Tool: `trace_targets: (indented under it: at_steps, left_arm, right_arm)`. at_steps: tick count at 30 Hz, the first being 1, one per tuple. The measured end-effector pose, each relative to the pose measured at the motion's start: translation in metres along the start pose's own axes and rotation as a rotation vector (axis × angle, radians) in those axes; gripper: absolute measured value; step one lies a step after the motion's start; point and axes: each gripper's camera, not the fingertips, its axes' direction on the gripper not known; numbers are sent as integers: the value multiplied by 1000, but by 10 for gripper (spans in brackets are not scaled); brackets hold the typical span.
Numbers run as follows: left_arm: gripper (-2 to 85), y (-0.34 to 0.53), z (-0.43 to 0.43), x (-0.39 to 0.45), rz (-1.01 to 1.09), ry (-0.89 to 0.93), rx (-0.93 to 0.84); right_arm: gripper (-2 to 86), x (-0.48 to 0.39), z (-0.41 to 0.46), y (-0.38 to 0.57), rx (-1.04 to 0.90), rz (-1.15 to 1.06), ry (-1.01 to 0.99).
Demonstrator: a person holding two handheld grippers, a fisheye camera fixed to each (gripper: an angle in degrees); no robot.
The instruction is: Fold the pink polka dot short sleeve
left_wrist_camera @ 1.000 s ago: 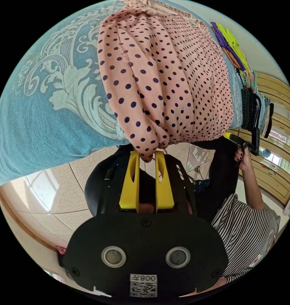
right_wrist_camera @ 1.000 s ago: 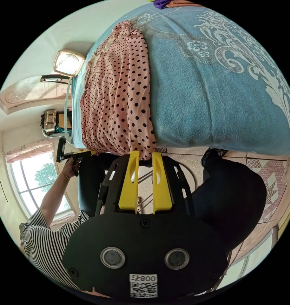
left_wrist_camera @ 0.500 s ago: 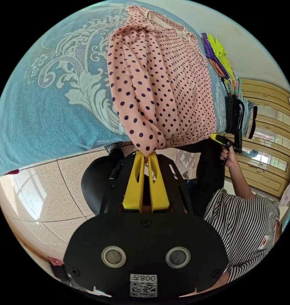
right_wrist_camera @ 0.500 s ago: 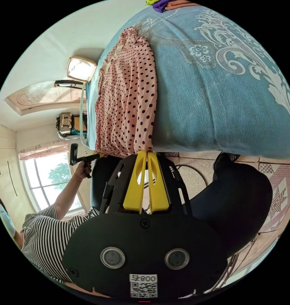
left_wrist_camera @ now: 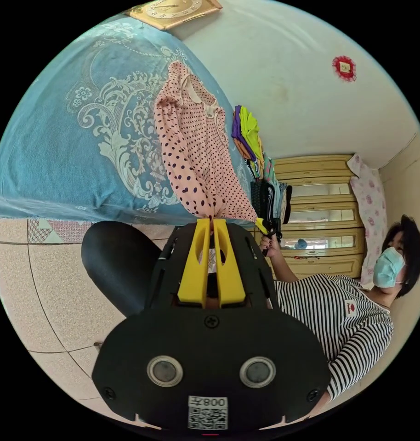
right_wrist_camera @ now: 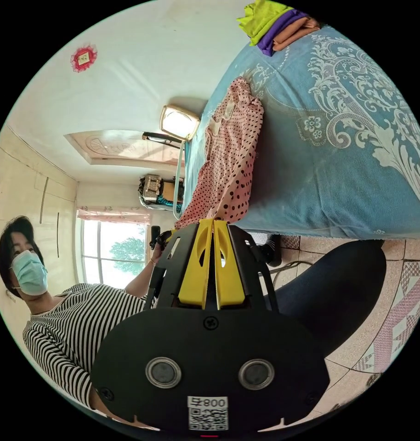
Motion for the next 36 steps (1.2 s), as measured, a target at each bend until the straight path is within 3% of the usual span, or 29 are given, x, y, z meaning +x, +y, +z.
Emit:
trace_targets:
  at_steps: [25,36]
  left_arm:
    - [7,52,-77,12,32,183,115]
    - [7,-65,-92,43,123,166,174]
  right_arm:
    - [0,-52,-63,19,25,-102,-44]
    - [1,-93,-64,-88,72,-184,-41]
